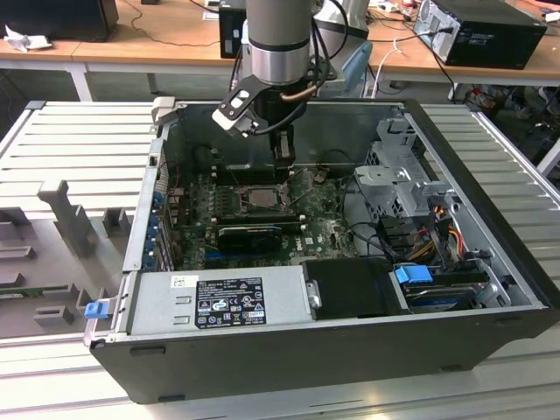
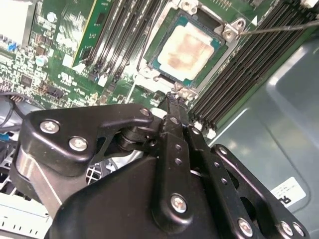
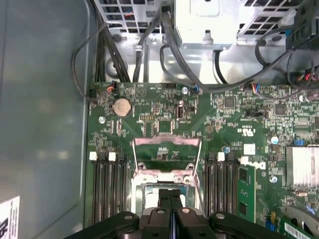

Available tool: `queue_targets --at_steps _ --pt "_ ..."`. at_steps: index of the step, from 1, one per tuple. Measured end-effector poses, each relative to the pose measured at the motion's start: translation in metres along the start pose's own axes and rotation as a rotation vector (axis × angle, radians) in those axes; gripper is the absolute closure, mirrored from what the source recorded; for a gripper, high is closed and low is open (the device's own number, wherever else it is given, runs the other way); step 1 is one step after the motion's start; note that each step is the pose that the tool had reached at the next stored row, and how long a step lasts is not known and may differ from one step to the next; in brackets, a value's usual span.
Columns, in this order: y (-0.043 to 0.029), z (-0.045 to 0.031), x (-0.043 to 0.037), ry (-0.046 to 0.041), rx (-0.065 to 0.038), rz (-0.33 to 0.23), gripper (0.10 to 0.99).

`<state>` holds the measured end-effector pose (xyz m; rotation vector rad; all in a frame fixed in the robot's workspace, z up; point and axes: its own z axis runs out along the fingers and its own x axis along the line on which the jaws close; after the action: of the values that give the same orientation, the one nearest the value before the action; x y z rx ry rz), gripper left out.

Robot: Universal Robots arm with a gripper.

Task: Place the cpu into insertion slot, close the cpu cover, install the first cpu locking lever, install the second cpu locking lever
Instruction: 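Close the cpu cover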

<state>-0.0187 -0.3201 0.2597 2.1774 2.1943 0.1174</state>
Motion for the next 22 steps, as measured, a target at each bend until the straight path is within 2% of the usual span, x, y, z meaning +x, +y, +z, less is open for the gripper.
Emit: queue_targets --at_steps 5,9,12,14,16,18,22 --pt "0.0031 -0.0052 0.0002 0.0001 0.0 0.0 0.98" --pt "0.0128 -0.0052 0.0005 0.0 0.0 0.0 0.98" --pt "0.0151 -0.0114 0.0015 0.0 0.0 0.0 0.98" --pt "0.0168 -0.0125 0.0016 0.0001 0.0 0.0 0.98" --pt "0.0235 -0.0122 0.0018 0.0001 0.0 0.0 0.98" --pt "0.0345 -0.0112 0.0019 -0.0001 0.0 0.0 0.98" --pt "0.0497 -0.0085 0.0027 0.0001 0.0 0.0 0.98"
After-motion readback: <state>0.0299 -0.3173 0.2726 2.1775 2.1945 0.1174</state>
